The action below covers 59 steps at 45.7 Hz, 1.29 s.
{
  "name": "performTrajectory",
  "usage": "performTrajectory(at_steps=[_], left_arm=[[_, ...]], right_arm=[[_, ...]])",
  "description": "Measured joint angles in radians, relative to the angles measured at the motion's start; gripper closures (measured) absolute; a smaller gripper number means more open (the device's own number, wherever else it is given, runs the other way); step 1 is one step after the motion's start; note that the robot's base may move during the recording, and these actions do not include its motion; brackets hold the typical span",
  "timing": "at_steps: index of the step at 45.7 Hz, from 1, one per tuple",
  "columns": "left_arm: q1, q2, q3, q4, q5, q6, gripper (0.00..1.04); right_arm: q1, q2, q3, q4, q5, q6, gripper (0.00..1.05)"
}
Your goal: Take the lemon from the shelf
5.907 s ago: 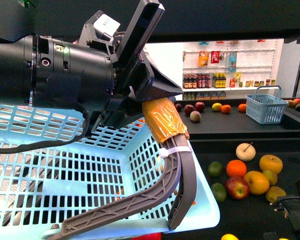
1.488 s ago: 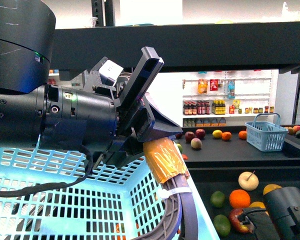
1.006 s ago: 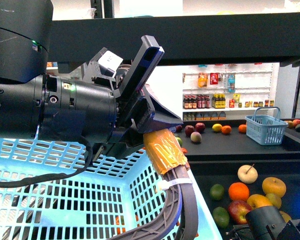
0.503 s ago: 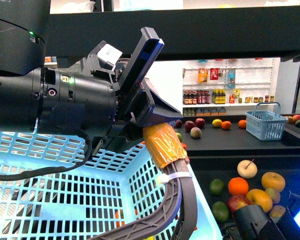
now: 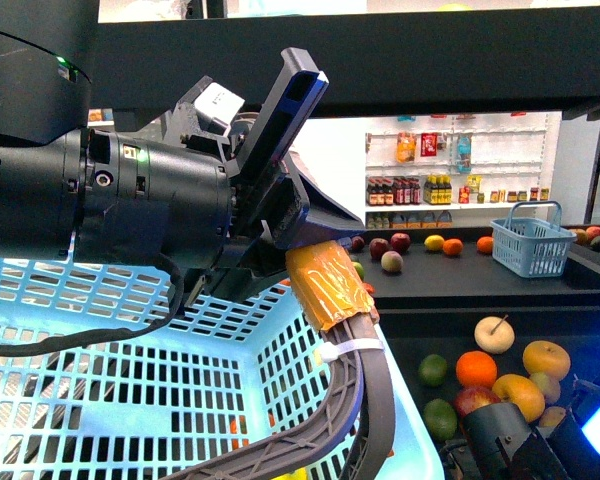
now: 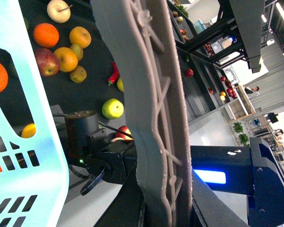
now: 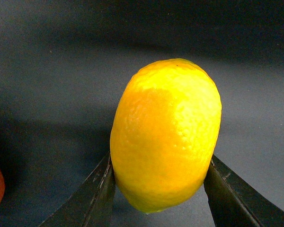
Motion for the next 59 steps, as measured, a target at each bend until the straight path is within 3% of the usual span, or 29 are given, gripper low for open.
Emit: performTrajectory(at_steps=[10,22,39,59], left_arm=[[0.0,0.0,0.0,0.0,0.0,0.0,0.94],[0.0,0.0,0.0,0.0,0.0,0.0,0.94],[0.0,0.0,0.0,0.0,0.0,0.0,0.94],[0.0,0.0,0.0,0.0,0.0,0.0,0.94]], right_arm=[[-0.057,-0.164,-0.069,0.002,-0.025,0.005,0.59],[-0.1,-0.452,-0.085,-0.024,-0.151,0.082,0.59],[0.011,-0.723,-0.105,-0.071,-0.294,0.169,0.59],[0.15,-0.782,-0.223,-0.058,-0.334,0.194,0.6]])
